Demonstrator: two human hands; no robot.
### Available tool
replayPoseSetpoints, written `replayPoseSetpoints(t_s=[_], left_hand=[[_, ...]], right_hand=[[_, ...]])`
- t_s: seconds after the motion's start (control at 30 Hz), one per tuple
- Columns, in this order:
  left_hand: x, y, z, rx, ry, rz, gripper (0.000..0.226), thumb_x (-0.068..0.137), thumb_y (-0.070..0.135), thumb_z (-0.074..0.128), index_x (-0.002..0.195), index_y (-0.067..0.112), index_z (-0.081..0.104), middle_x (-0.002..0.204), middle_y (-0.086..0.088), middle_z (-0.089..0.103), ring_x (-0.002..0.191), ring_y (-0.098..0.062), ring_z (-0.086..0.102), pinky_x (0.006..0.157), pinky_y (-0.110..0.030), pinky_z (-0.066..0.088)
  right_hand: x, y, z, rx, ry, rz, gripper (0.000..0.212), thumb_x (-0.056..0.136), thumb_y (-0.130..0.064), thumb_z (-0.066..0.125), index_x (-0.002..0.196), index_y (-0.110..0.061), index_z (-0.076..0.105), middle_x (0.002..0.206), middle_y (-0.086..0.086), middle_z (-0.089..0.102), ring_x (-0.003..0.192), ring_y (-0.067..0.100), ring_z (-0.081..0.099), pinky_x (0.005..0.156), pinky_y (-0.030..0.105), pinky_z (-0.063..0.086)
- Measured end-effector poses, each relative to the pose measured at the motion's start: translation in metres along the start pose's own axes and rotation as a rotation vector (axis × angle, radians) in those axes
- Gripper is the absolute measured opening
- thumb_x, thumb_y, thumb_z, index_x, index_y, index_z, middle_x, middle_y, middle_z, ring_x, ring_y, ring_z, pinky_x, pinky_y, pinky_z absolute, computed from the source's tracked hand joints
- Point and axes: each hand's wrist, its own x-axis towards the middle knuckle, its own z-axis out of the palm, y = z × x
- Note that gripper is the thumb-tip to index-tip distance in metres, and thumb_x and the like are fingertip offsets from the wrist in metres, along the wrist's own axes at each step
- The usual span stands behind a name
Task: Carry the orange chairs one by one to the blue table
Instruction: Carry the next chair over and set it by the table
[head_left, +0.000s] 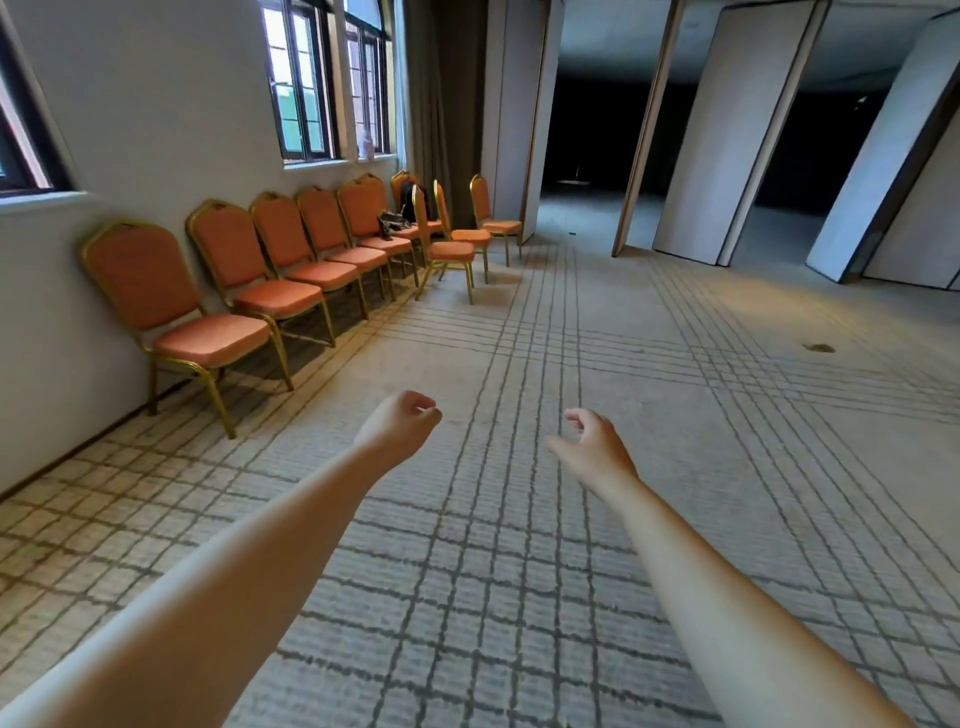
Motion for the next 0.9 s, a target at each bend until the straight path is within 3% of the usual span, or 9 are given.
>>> replayPoseSetpoints(t_s=[0.33, 0.4, 0.57, 0.9], left_hand=[[0.254, 0.034, 0.032, 0.016, 0.045, -0.062, 0.038, 0.094, 0.035, 0.055, 0.128, 0.018, 0.058, 0.123, -0.004, 0.062, 0.104, -0.016, 0.062, 0.085, -0.032, 0.052], [0.308, 0.032, 0.037, 0.011, 0.054, -0.079, 0.039, 0.094, 0.036, 0.056, 0.128, 0.018, 0.059, 0.123, -0.004, 0.062, 0.103, -0.016, 0.062, 0.083, -0.031, 0.052], [0.47, 0.035, 0.044, 0.014, 0.041, -0.078, 0.039, 0.094, 0.035, 0.056, 0.129, 0.018, 0.058, 0.125, -0.005, 0.061, 0.106, -0.018, 0.061, 0.094, -0.037, 0.051], [0.766, 0.062, 0.033, 0.056, 0.001, -0.039, 0.035, 0.094, 0.034, 0.055, 0.124, 0.017, 0.061, 0.124, -0.005, 0.063, 0.105, -0.018, 0.062, 0.089, -0.032, 0.051]], right_hand=[[0.274, -0.002, -0.013, -0.073, -0.06, -0.013, 0.061, 0.088, -0.041, 0.061, 0.143, -0.024, 0.041, 0.146, 0.002, 0.041, 0.124, 0.02, 0.049, 0.089, 0.035, 0.044], [0.328, -0.001, -0.007, -0.065, -0.072, -0.007, 0.06, 0.088, -0.038, 0.061, 0.143, -0.023, 0.042, 0.144, 0.003, 0.043, 0.124, 0.02, 0.05, 0.089, 0.034, 0.044], [0.481, -0.006, 0.014, -0.082, -0.057, -0.022, 0.06, 0.086, -0.037, 0.063, 0.141, -0.022, 0.044, 0.14, 0.005, 0.046, 0.122, 0.021, 0.05, 0.093, 0.034, 0.044], [0.759, -0.034, 0.037, -0.059, -0.009, 0.019, 0.056, 0.088, -0.035, 0.064, 0.139, -0.022, 0.046, 0.143, 0.004, 0.045, 0.126, 0.019, 0.049, 0.094, 0.032, 0.042]])
